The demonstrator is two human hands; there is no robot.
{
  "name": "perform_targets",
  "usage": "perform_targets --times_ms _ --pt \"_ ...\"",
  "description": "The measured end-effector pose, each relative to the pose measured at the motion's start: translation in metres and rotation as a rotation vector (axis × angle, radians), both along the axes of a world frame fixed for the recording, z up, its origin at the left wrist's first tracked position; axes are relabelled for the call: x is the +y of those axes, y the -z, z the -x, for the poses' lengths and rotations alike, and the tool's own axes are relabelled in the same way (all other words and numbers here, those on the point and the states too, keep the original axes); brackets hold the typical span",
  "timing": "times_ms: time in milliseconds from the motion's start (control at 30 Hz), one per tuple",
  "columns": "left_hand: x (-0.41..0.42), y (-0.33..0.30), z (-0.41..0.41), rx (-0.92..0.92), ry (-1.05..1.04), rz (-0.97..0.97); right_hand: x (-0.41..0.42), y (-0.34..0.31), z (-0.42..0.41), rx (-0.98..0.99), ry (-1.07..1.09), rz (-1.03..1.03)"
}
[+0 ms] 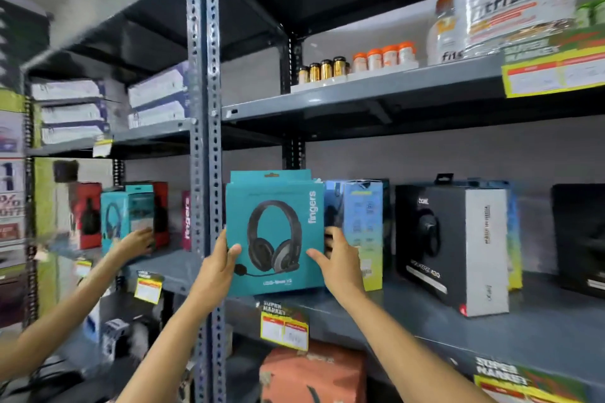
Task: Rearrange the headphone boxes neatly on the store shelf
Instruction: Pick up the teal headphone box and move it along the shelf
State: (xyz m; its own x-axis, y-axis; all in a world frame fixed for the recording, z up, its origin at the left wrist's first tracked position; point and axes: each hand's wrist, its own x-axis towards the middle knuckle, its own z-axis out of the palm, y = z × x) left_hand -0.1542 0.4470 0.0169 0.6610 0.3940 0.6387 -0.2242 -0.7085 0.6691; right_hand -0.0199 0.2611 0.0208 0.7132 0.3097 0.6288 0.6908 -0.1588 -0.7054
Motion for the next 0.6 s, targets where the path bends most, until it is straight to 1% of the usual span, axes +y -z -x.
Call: perform_targets --times_ms 133,267,367,600 --pt "0.003 0.012 -0.028 0.078 -0.051 0.072 0.014 0.008 -0.023 0.018 0.035 0.058" --pt "0.006 0.01 -0.05 0.074 -0.04 0.1 0.013 0.007 -0.045 0.044 0.017 0.081" --pt "0.006 0.004 -0.066 0.115 -0.065 0.074 0.013 0.008 -0.068 0.071 0.004 0.077" --pt "0.013 0.004 -0.077 0.134 -0.045 0.141 0.024 0.011 -0.08 0.067 0.05 0.07"
